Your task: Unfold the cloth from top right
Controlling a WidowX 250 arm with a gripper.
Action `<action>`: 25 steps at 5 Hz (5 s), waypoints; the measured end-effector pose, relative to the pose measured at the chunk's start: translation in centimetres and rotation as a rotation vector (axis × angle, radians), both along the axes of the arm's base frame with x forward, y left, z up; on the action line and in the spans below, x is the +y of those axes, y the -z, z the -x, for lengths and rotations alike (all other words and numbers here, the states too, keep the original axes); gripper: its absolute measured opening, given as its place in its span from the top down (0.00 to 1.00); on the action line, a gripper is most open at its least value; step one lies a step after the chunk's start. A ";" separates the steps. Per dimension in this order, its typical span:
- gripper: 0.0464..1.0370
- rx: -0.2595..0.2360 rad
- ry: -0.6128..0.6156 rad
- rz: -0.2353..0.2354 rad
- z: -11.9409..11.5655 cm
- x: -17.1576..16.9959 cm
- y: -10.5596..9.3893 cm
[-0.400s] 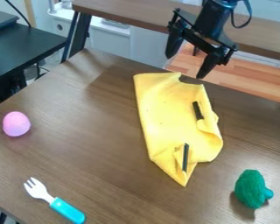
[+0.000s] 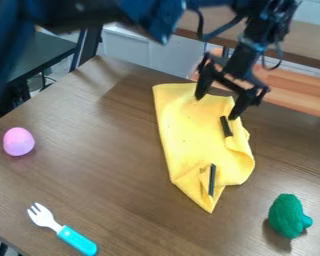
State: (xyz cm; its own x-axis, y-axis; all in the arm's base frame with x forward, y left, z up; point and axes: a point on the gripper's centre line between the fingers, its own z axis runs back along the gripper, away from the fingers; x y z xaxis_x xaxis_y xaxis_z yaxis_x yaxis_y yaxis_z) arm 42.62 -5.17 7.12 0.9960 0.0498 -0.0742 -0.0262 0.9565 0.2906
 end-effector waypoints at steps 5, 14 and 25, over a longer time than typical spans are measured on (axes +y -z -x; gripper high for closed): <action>0.04 -0.284 -0.260 0.308 -2.2 2.7 2.8; 0.04 -0.213 -0.206 0.176 -4.6 -0.3 6.3; 0.99 -0.118 -0.310 0.367 2.7 11.6 4.1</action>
State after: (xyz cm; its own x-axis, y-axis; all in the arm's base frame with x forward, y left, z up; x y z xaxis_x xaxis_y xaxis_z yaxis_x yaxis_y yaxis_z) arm 39.95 6.43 3.04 0.9411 0.3369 -0.0299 -0.3382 0.9371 -0.0865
